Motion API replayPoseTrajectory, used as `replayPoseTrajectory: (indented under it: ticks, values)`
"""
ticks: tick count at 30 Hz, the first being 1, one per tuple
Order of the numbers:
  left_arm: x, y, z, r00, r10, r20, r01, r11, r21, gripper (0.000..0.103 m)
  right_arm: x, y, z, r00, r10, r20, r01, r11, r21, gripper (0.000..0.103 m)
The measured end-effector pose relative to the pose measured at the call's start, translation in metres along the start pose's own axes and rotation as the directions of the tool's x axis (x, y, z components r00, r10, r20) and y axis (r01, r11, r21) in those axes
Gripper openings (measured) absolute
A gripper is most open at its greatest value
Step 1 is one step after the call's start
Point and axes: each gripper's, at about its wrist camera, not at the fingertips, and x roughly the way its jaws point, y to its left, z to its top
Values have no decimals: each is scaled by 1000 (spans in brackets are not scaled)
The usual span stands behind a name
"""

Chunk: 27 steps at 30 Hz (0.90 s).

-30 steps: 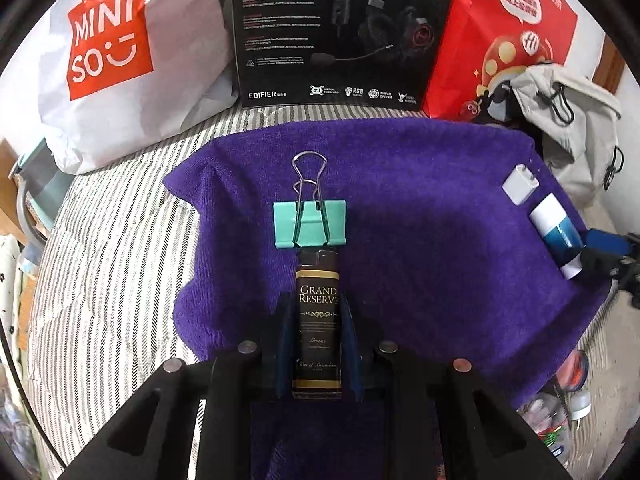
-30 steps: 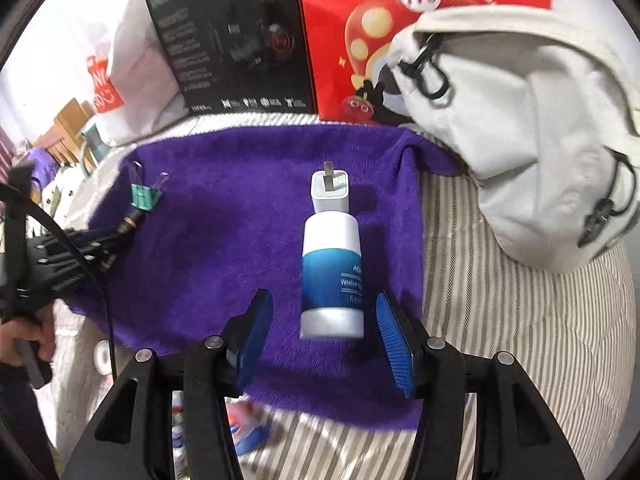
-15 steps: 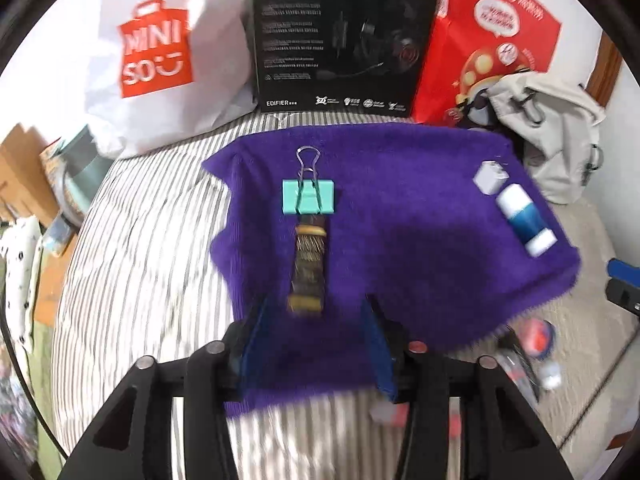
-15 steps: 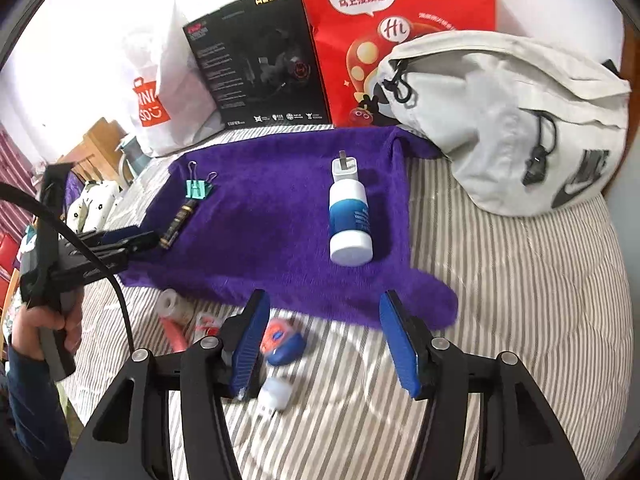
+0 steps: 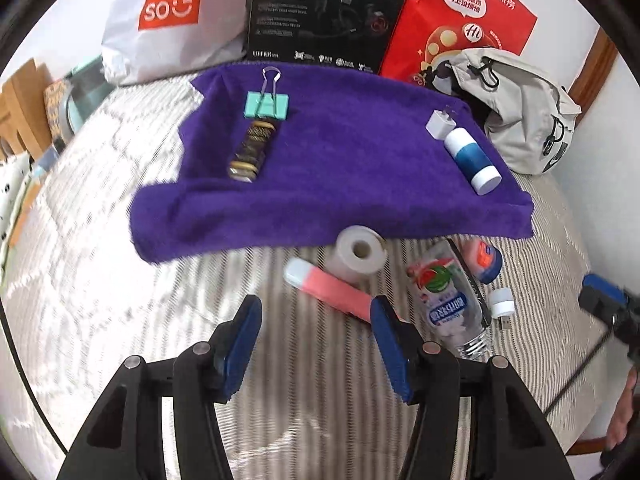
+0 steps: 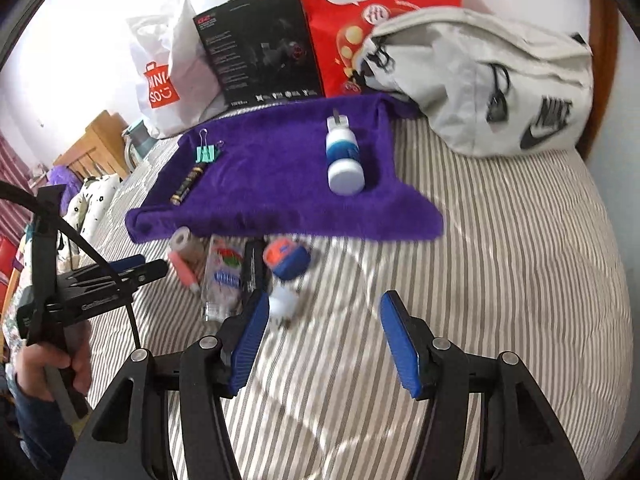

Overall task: Organize rigid objects
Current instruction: 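Grasp the pink tube with the left gripper while the right gripper approaches the white cap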

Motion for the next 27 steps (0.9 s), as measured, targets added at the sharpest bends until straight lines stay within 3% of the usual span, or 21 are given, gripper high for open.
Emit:
replayPoseTrajectory:
  ticks: [8,16,22,27]
  values:
    - [20,-9,1,1000,9,11,-8,998,-59,54,-4,-3,-29,999,-34,-24,35,999,40,58]
    - [26,-25,-2,994,108,28,-109,994,31,56,7,8,-45,997,-46,-66,48,998,30,58]
    - [13,-2,-15,985,169,27,-170,984,59,57,3,19,-44,998,-49,-51,50,999,4,58]
    - [7,19,-22,993,116,36,-118,991,65,56,7,23,-44,998,-38,-51,38,999,-3,59]
